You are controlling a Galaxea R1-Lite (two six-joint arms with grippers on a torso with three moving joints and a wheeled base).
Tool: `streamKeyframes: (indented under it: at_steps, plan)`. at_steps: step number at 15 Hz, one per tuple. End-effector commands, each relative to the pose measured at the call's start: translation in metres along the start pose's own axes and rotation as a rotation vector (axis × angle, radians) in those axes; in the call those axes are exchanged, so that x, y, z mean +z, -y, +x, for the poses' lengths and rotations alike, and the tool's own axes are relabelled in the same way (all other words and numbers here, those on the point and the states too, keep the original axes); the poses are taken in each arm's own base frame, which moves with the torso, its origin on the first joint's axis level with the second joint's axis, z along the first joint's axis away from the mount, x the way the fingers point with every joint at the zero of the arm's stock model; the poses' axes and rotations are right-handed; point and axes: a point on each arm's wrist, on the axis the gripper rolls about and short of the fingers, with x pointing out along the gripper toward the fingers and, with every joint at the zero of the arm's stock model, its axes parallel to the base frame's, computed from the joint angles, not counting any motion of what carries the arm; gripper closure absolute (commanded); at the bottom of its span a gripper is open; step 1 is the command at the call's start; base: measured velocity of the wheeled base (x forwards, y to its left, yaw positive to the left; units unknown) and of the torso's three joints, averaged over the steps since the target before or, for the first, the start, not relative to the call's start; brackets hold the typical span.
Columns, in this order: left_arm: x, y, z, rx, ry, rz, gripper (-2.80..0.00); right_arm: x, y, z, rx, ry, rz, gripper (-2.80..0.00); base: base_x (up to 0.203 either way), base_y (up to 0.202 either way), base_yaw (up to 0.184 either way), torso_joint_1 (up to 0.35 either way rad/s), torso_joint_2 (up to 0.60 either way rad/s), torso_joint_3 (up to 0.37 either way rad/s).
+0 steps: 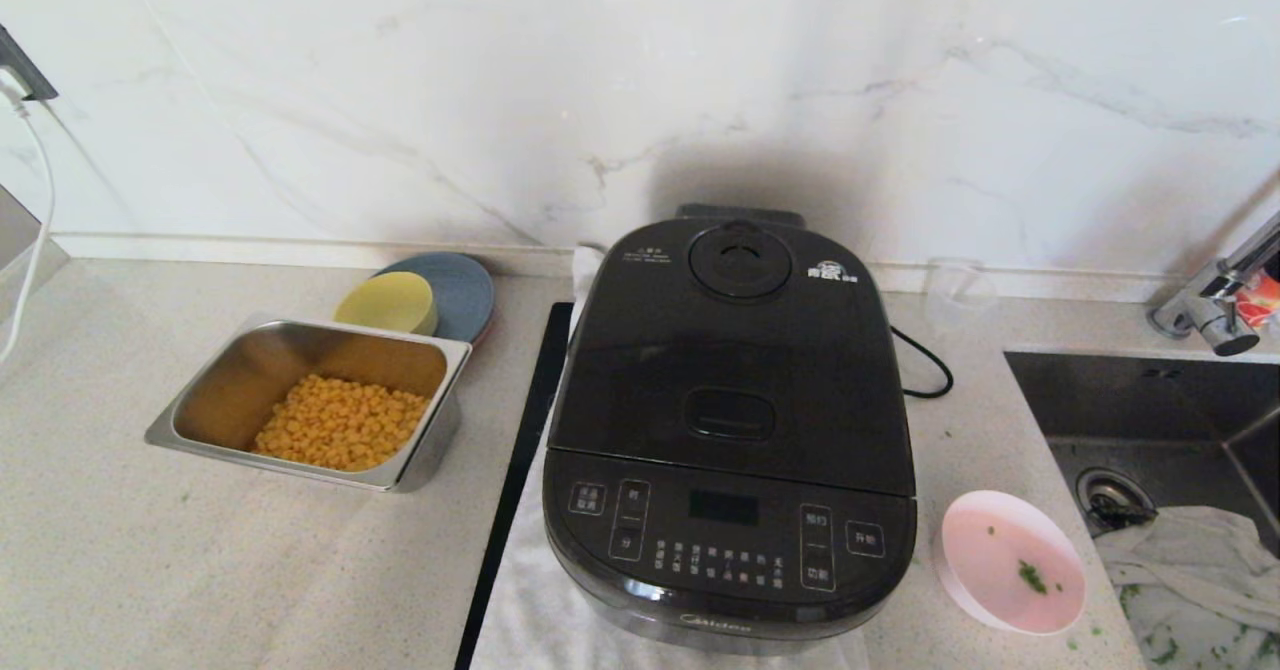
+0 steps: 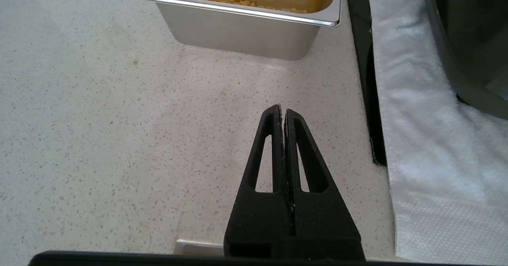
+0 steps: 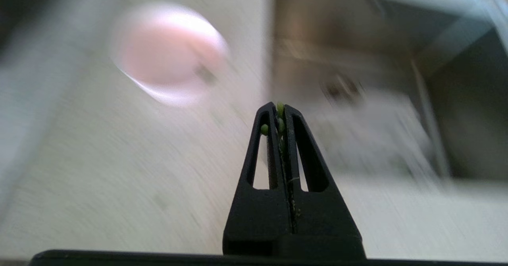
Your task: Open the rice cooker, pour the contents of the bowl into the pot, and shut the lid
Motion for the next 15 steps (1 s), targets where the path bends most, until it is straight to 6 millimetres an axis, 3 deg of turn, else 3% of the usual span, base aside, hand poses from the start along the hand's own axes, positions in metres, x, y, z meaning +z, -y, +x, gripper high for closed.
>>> streamKeyframes:
  at_steps: [1,4,15]
  plan:
    - [0.0002,0.0,-0.0003,0.0,0.003,0.0,0.0,-0.0053,-0.0039,0.0065,0.093,0.097,-0.004,0.0,0.0,0.0,0.0,0.0,0.0,0.0]
    - [-0.0002,0.0,-0.0001,0.0,0.002,-0.001,0.0,-0.0141,-0.007,0.0087,0.179,0.057,-0.036,0.0,0.0,0.0,0.0,0.0,0.0,0.0]
    - [0.0001,0.0,-0.0002,0.0,0.003,-0.001,0.0,-0.0138,-0.0069,0.009,0.176,0.051,0.007,0.0,0.0,0.0,0.0,0.0,0.0,0.0]
